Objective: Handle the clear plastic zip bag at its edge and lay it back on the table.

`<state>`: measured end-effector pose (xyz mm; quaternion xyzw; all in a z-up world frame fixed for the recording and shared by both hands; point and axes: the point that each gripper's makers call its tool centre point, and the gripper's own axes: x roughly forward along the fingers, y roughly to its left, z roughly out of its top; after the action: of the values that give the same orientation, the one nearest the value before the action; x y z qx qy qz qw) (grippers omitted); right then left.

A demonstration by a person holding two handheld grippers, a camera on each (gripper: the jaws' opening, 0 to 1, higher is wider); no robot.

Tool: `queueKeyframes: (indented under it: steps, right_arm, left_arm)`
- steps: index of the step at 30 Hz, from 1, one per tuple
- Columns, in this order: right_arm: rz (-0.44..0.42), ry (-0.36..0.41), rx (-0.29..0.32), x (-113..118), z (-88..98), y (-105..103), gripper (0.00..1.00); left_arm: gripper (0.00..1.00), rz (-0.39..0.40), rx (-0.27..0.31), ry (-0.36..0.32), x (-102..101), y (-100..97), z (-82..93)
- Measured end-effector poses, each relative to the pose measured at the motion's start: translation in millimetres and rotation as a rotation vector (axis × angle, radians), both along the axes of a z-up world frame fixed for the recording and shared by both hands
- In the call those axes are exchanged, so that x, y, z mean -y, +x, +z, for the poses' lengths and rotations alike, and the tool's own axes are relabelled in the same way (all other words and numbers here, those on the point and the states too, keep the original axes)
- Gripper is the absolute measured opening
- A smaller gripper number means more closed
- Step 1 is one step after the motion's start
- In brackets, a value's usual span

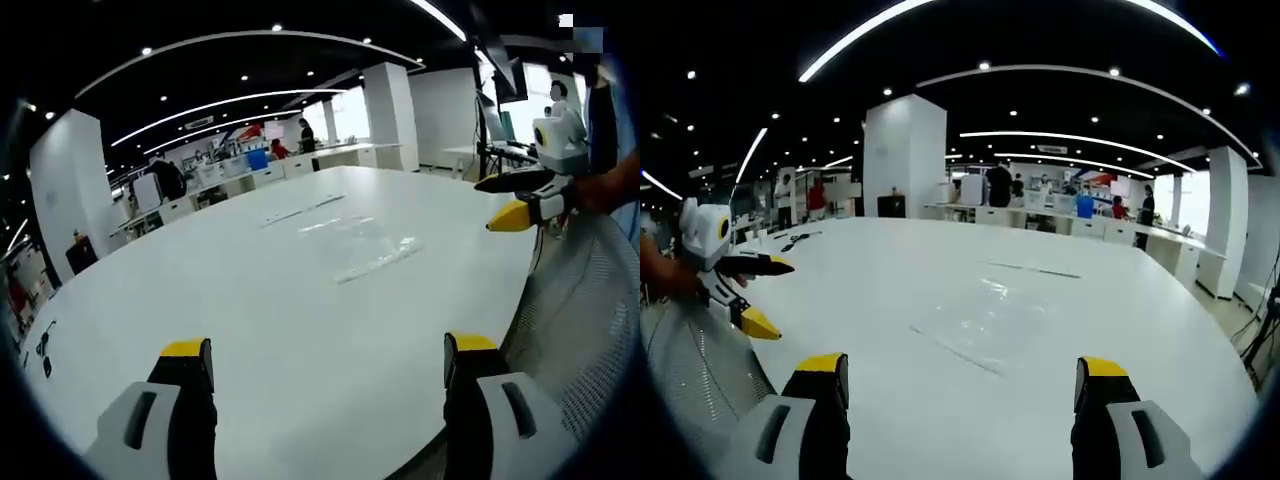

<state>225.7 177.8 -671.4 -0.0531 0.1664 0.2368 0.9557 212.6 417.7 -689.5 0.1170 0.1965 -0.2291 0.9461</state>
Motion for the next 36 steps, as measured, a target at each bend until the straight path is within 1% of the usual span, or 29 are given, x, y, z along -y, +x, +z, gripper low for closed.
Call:
queueKeyframes:
  steps: [27, 36]
  right_arm:
    - [-0.001, -0.008, -0.005, 0.5, -1.6, 0.3, 0.94]
    - [-0.006, -0.007, -0.004, 1.3, -1.0, 0.3, 0.94]
  left_arm:
    - [0.93, 0.001, -0.007, 0.006, -3.0, 0.8, -2.8]
    - [0.92, -0.002, -0.019, 0.012, -3.1, 0.0, -6.0]
